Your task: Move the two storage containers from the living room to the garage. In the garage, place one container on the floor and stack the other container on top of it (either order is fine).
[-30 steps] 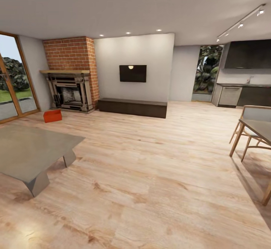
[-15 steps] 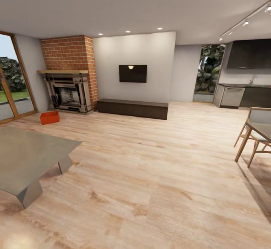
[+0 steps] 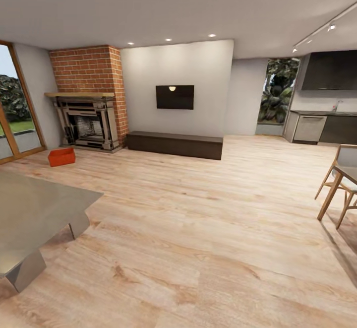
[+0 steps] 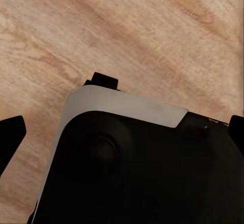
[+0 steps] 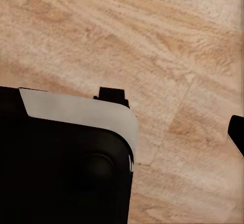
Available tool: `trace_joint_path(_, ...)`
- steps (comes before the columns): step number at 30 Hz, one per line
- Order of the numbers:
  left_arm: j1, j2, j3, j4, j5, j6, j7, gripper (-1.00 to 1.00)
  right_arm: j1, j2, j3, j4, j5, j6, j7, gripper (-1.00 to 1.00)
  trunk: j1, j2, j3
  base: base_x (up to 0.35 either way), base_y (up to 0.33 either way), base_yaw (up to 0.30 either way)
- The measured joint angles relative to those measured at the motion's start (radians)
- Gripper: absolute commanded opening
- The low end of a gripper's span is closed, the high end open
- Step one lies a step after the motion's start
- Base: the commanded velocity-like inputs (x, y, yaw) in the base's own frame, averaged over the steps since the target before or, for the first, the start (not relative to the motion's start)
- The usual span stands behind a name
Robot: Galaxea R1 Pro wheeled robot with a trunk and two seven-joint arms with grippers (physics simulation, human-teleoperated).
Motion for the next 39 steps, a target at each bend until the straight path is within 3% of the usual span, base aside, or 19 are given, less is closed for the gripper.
trace_joint_path(39, 0.0, 0.0, 0.0, 0.0, 0.0, -0.001, 0.0, 1.0, 0.0, 0.001, 0.0, 0.0, 0.0, 0.0, 0.001, 1.0, 0.0, 0.0, 0.0, 0.323, 0.0, 0.0)
